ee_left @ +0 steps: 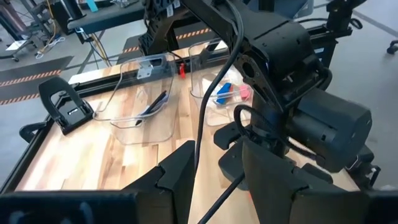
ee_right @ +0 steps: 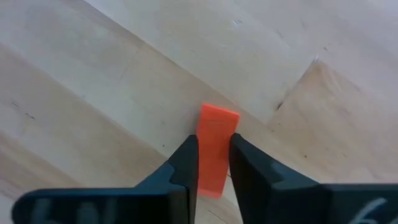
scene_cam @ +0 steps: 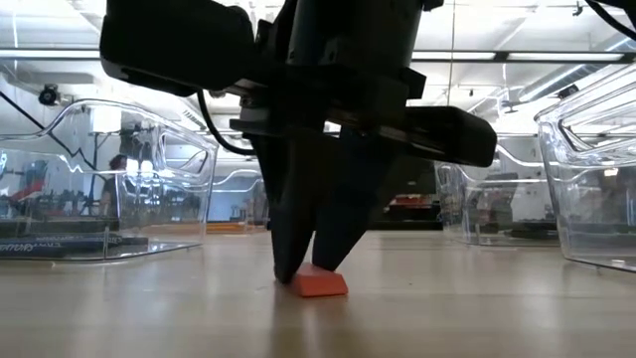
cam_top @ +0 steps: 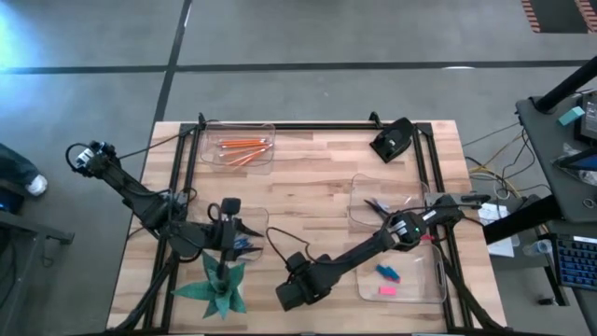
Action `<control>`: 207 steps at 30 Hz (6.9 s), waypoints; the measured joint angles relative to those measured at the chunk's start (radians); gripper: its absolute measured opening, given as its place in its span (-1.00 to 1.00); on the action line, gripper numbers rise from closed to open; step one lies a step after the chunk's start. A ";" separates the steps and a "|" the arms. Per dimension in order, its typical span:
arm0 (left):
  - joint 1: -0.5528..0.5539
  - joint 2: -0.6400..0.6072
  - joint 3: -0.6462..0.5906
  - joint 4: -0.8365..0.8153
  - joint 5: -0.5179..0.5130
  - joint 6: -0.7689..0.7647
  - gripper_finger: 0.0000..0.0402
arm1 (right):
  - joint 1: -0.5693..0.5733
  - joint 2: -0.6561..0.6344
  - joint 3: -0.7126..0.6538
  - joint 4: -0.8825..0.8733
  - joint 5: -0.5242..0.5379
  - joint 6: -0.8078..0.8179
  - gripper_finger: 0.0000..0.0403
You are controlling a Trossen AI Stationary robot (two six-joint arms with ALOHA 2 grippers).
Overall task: Sort crayons/erasers/pens/pencils in bins
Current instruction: Put the orange eraser into the bottom right transparent bin, then return to Home Position
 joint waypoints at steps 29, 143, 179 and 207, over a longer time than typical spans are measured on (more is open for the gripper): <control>0.000 -0.001 -0.001 -0.013 0.001 -0.007 -0.40 | 0.008 -0.174 -0.007 -0.203 0.001 -0.112 -0.73; 0.002 -0.323 -0.001 0.154 -0.425 0.044 -0.40 | 0.301 -1.321 -1.429 0.458 0.009 -0.383 -0.48; 0.002 -1.100 -0.601 0.185 -0.436 0.096 -0.40 | -0.213 -1.452 -1.225 0.460 0.446 -0.500 -0.32; 0.002 -1.110 -0.960 0.635 -0.404 0.069 -0.40 | -0.259 -1.493 -1.351 0.899 0.228 -0.995 -0.32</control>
